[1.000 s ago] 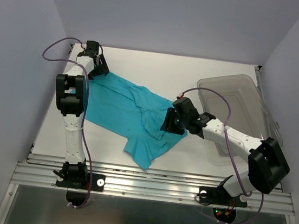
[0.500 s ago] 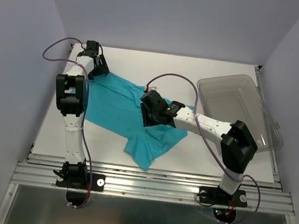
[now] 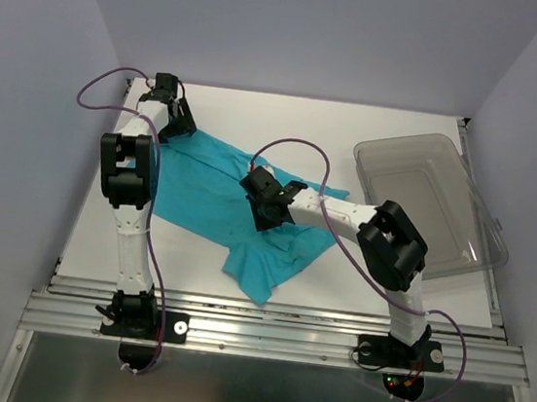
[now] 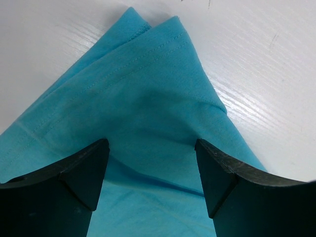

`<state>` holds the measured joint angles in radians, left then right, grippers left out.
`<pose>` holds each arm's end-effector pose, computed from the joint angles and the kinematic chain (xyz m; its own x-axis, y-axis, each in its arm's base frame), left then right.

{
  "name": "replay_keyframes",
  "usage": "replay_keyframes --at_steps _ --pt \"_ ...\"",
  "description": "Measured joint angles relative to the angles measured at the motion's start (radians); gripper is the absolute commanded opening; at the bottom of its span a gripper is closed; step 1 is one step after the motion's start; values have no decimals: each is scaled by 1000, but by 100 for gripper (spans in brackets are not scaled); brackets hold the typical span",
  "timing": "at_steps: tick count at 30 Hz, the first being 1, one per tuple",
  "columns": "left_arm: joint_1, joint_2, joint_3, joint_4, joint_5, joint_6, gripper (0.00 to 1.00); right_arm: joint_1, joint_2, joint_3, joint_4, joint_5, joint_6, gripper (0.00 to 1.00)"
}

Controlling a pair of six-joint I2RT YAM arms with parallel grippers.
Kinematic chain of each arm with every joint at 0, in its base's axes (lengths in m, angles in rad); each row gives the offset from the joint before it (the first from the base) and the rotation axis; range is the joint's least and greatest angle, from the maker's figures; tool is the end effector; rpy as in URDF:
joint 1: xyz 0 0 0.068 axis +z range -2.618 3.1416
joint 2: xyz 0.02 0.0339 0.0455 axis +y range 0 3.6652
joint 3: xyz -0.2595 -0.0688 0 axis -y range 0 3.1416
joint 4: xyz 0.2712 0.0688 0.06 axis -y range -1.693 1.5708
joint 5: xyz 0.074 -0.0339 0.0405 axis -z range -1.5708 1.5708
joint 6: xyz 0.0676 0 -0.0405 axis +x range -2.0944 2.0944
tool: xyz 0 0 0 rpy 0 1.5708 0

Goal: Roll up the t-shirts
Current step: Fold the T-shirt at the center of the board.

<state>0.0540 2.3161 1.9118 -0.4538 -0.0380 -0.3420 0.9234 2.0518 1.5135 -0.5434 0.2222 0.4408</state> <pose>0.5605 0.0329 0.1456 -0.6853 -0.3727 -0.6256 -0.3276 0.9251 -0.1922 0.2950 0.3654 0.1325 -0.7868 -0.3506 -0.5079 -0.4200 0.9072 0.0245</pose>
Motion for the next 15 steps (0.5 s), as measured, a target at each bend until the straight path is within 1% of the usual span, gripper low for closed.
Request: replay_keyframes --at_steps 2,3,10,15 --pt "0 0 0 0 0 0 81 0 8 2 0 5 -3 2" --pt "0 0 0 0 0 0 81 0 10 2 0 10 1 1" --pt "0 0 0 0 0 1 81 -1 -20 -6 3 7 0 1" --pt "0 0 0 0 0 1 81 -1 -130 -40 19 -39 -7 1"
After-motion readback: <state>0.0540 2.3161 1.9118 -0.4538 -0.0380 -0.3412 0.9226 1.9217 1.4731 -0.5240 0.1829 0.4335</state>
